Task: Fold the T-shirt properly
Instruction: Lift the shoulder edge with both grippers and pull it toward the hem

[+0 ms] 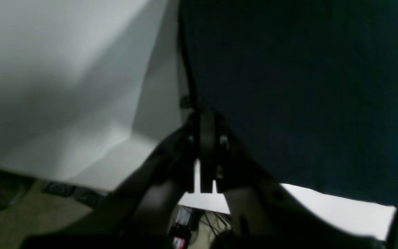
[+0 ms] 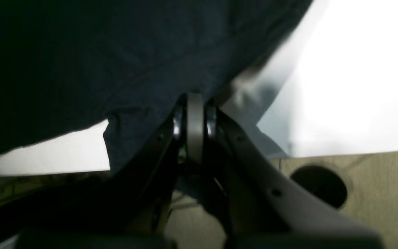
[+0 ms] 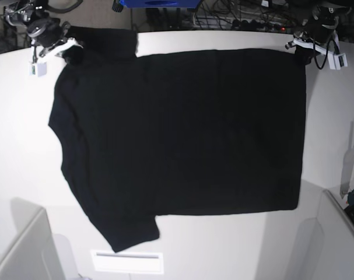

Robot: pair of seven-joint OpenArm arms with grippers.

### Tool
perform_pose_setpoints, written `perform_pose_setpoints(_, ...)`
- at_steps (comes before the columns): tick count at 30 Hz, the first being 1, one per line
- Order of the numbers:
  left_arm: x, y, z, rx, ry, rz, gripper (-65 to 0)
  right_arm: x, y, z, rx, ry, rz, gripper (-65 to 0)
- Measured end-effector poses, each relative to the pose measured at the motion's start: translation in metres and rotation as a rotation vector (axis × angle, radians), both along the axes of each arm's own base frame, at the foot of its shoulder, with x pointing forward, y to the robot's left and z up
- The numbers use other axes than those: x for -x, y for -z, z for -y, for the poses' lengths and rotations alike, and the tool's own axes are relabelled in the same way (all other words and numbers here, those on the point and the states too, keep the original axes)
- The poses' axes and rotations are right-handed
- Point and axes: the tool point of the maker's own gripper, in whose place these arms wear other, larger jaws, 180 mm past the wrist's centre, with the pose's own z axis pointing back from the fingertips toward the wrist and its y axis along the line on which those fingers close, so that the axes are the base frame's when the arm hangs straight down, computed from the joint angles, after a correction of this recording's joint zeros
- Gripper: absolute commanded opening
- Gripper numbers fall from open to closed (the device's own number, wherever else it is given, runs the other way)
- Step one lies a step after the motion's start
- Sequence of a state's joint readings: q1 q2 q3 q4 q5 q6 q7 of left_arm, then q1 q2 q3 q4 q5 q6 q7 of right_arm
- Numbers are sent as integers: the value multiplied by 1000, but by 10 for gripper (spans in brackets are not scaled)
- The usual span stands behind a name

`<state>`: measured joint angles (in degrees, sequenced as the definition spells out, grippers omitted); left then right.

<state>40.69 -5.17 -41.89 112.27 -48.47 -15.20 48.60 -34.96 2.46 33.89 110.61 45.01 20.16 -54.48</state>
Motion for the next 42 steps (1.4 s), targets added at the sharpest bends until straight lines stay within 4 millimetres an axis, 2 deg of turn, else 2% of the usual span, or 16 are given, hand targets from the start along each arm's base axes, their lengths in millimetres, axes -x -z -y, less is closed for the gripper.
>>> perform_pose_setpoints(4,-16,-15,-17,50,-61,41,-650,-35,-11,-2,-5,-25,52,-650)
perform_pose_setpoints(7,-29,-29,-26,84,-84,80,-650,-51,-17,-5,-28,-15,51,-650)
perform_pose_setpoints(10,-39,-30,-32,95,-119,61,-650,-68,-22,-4,-43,14,51,-650)
perform_pose_setpoints(14,-53,-35,-32,94,-119,92,-650,-101,-42,-4,-65,37,119,-650)
perform_pose_setpoints(17,-62,-39,-33,93,-119,113,-650,-119,-51,-3,-81,49,128,-650)
perform_pose_setpoints(19,-73,-40,-28,127,-142,118,-650,-134,-52,-1,-106,63,131,-650)
perform_pose_setpoints(23,-95,-28,-5,207,-111,105,-650,-156,-47,1,-152,82,126,-650)
perform_pose_setpoints(29,-124,-35,11,282,-129,131,-650,-182,-43,10,-189,98,111,-650)
perform_pose_setpoints(33,-141,-43,9,300,-142,166,-650,-202,-43,12,-229,109,114,-650)
perform_pose_setpoints(36,-140,-28,-3,280,-167,115,-650,-210,-38,10,-255,113,98,-650)
perform_pose_setpoints(39,-138,-19,-11,261,-190,82,-650,-221,-37,-4,-241,44,80,-650)
perform_pose_setpoints(42,-143,-22,-12,257,-188,93,-650,-242,-40,-14,-235,35,136,-650)
